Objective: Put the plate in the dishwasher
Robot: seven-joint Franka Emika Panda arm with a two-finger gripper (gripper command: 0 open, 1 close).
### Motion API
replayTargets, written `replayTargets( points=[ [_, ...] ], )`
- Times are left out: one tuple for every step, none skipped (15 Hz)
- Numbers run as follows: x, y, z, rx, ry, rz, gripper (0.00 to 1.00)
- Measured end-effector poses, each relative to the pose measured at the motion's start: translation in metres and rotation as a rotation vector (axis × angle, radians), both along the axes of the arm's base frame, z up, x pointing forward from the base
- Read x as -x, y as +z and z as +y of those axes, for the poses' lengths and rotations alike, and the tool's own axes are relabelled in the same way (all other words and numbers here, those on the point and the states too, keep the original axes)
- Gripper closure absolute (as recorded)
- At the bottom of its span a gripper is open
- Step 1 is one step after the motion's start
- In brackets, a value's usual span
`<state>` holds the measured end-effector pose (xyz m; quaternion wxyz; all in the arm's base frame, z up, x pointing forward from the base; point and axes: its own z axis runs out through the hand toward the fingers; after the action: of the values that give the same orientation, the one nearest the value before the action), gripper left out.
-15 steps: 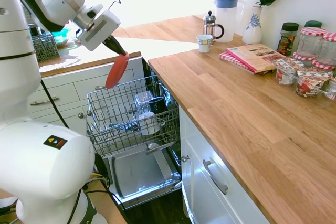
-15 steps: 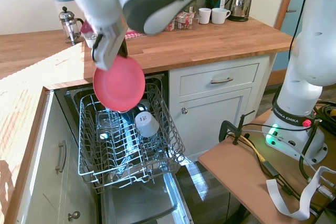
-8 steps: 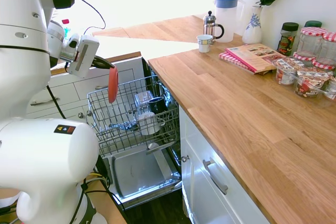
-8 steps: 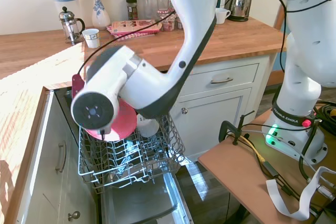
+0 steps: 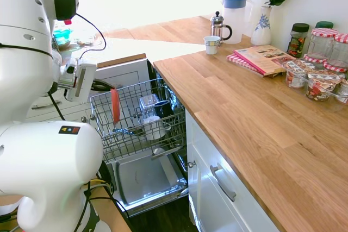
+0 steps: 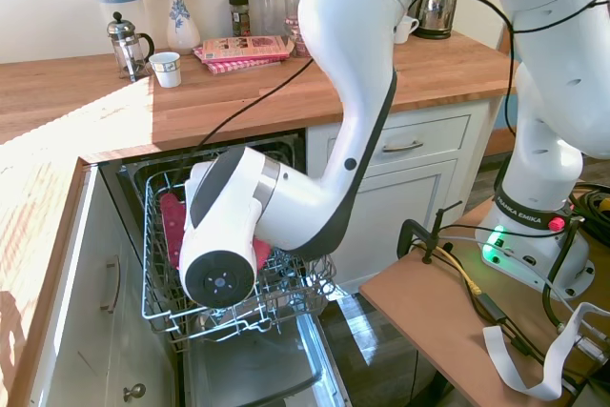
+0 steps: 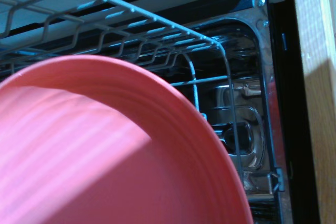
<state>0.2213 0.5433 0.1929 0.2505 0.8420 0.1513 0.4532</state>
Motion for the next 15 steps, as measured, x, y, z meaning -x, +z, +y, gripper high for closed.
replayTargets(
  points=[
    [0.003, -0.004, 0.002, 0.003, -0.005, 0.005, 1.00],
    [0.007, -0.010, 0.004, 0.007, -0.014, 0.013, 1.00],
    [0.010, -0.016, 0.007, 0.012, -0.027, 0.025, 1.00],
    [0.014, -0.023, 0.010, 0.017, -0.040, 0.039, 1.00],
    [0.019, -0.031, 0.012, 0.023, -0.053, 0.053, 0.00],
    [0.023, -0.038, 0.012, 0.035, -0.070, 0.061, 0.00],
    [0.026, -0.044, 0.012, 0.043, -0.091, 0.078, 0.00],
    [0.028, -0.048, 0.012, 0.048, -0.116, 0.092, 0.00],
    [0.028, -0.047, 0.015, 0.051, -0.143, 0.104, 0.00],
    [0.028, -0.044, 0.019, 0.050, -0.165, 0.119, 0.00],
    [0.028, -0.041, 0.023, 0.050, -0.182, 0.137, 0.00],
    [0.029, -0.038, 0.025, 0.050, -0.195, 0.151, 0.00],
    [0.030, -0.035, 0.027, 0.054, -0.208, 0.167, 0.00],
    [0.031, -0.032, 0.030, 0.058, -0.224, 0.184, 0.00],
    [0.033, -0.027, 0.034, 0.061, -0.236, 0.198, 0.00]
  ],
)
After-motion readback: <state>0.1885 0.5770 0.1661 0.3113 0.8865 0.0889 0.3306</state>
